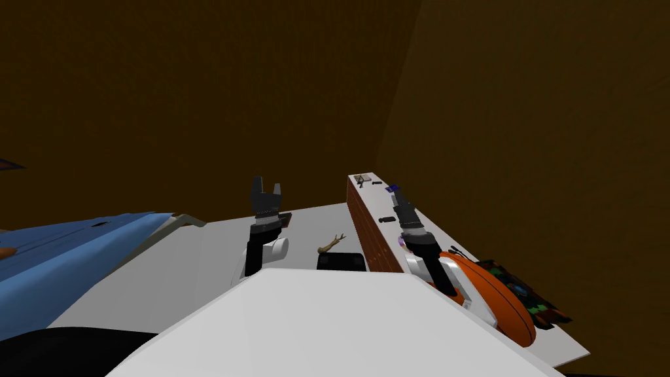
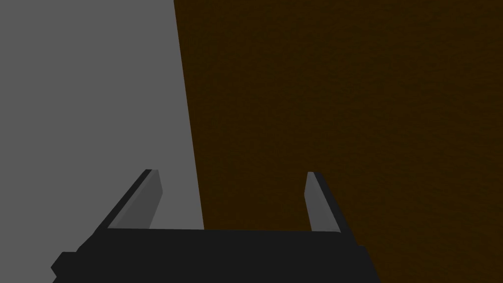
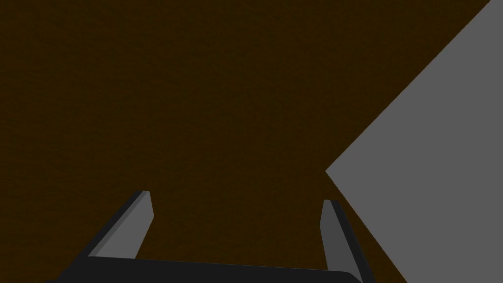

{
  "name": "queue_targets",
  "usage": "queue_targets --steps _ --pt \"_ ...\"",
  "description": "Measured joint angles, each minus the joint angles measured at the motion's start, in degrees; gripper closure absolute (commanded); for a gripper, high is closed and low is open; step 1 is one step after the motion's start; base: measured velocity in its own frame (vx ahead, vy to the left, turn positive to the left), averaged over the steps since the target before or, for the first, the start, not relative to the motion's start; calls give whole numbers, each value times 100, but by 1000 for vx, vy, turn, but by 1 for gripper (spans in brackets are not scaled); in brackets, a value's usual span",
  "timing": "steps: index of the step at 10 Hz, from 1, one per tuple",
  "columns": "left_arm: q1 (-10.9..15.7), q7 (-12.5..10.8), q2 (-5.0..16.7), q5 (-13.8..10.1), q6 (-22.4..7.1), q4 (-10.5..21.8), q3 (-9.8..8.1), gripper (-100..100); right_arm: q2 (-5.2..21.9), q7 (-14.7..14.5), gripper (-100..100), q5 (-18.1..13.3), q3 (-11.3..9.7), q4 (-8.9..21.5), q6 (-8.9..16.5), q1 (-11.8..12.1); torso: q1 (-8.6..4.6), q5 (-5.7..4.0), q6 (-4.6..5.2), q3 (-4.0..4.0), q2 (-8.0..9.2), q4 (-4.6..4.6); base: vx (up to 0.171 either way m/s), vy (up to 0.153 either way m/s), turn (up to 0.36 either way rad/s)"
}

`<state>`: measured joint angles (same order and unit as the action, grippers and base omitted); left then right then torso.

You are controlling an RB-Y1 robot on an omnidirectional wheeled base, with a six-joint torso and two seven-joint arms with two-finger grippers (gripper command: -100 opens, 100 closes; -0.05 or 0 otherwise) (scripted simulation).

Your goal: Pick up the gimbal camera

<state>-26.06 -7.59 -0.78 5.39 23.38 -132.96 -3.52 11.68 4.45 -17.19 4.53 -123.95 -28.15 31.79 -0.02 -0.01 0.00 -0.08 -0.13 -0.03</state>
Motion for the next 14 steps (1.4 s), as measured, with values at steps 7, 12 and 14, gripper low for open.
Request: queue_targets --steps 7,12,14 --pt "0 0 0 0 0 0 0 0 269 -237 -100 -1163 267 212 -388 122 1 0 0 2 4 1 31 -2 11" --pt "0 0 0 0 0 0 0 0 460 -409 -100 -1963 467 397 -681 198 0 0 0 1 3 1 31 -1 13" --pt "0 0 0 0 0 0 0 0 559 -501 -100 -2293 573 473 -838 267 1 0 0 -2 -3 -1 47 -2 12"
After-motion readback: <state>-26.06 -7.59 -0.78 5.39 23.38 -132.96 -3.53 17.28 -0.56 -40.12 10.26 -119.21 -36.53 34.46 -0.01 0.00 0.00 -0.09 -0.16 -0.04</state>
